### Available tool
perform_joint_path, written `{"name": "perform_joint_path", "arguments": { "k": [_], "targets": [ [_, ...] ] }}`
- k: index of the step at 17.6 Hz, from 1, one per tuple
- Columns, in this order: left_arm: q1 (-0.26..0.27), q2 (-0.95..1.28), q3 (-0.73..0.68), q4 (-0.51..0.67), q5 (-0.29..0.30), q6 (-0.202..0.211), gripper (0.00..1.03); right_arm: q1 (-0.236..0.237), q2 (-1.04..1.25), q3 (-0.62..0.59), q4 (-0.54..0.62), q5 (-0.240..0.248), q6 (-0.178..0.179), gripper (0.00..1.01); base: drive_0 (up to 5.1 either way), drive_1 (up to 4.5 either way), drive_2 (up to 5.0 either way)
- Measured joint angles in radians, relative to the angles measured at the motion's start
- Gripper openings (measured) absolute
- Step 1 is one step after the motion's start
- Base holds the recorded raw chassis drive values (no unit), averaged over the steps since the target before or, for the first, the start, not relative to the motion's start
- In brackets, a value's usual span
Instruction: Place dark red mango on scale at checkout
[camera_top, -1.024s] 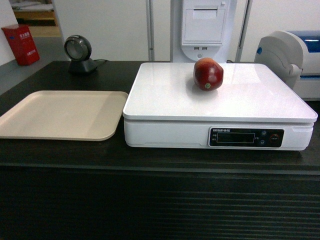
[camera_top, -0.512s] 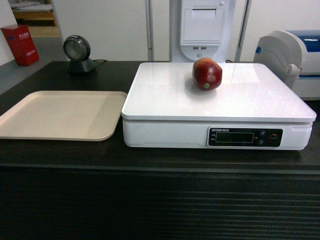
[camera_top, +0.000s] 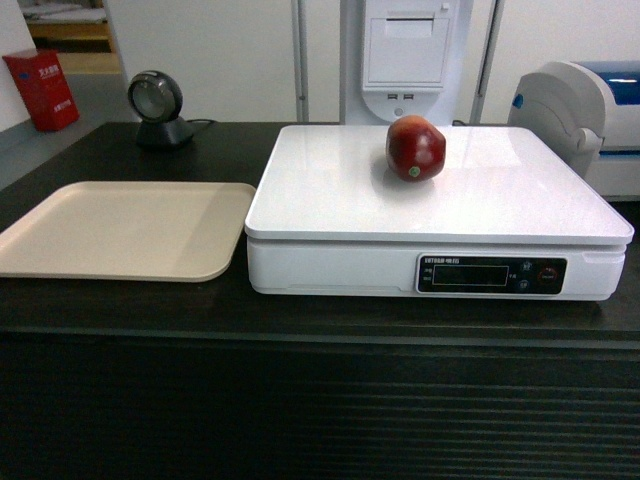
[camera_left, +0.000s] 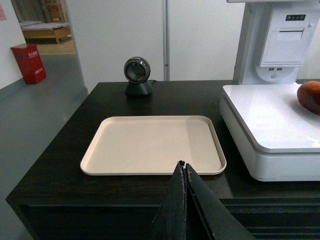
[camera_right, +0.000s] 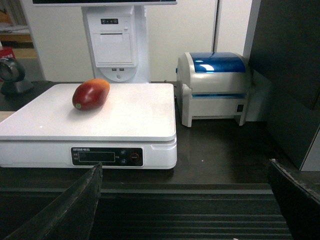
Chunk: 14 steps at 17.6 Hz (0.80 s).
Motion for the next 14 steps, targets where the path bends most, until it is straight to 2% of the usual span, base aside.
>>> {"name": "perform_joint_path", "arguments": {
  "k": [6,8,14],
  "targets": [
    [0.000,-0.159,-0.054,-0.105,0.000,0.000,0.02,0.000,0.000,0.000,0.000,0.000,0.000,0.98,0.0,0.00,0.0],
    [0.000,-0.186,-0.084,-0.078,0.000,0.000,0.02,0.000,0.000,0.000,0.000,0.000,0.000,0.98,0.0,0.00,0.0],
    [0.000,-0.294,-0.085,-0.194,0.000,0.000,0.02,0.000,0.000,0.000,0.000,0.000,0.000,0.98,0.0,0.00,0.0]
  ]
}}
